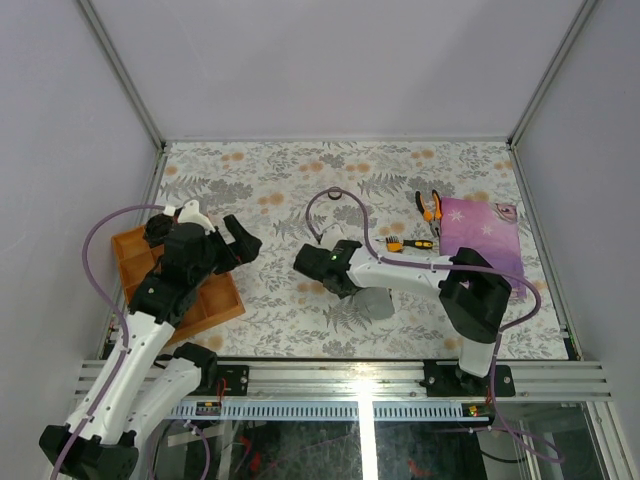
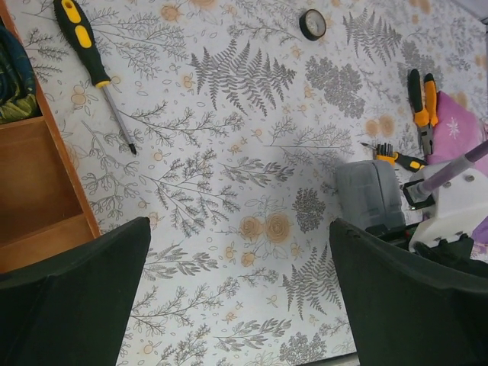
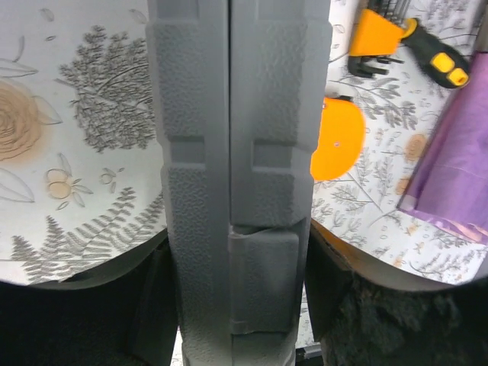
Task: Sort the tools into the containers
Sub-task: Adjust the storage box at the center of the board.
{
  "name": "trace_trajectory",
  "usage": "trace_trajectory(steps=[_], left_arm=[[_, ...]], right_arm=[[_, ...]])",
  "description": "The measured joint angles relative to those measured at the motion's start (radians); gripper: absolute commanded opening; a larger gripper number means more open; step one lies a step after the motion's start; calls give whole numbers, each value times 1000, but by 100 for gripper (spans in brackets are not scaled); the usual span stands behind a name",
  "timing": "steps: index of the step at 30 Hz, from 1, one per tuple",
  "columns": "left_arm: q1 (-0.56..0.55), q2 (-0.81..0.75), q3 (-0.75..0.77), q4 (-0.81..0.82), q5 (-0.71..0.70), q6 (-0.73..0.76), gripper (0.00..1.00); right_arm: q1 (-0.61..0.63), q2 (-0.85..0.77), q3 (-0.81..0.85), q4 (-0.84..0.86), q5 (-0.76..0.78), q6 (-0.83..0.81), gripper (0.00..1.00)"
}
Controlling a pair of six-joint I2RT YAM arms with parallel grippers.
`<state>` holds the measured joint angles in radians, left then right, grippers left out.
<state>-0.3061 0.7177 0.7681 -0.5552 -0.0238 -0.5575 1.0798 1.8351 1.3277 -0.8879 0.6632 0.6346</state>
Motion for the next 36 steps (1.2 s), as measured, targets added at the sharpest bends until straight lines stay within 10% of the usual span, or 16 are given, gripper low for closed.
trace_trajectory(steps=[19,36], left_arm=[[0,28,-10,-26,-6,-39,100],[0,-3,-142,58,128,-108,100]], right_arm=[[27,-33,-18,153,-148,-34,87],[-138,-513,-391,436,-346,-97,89]])
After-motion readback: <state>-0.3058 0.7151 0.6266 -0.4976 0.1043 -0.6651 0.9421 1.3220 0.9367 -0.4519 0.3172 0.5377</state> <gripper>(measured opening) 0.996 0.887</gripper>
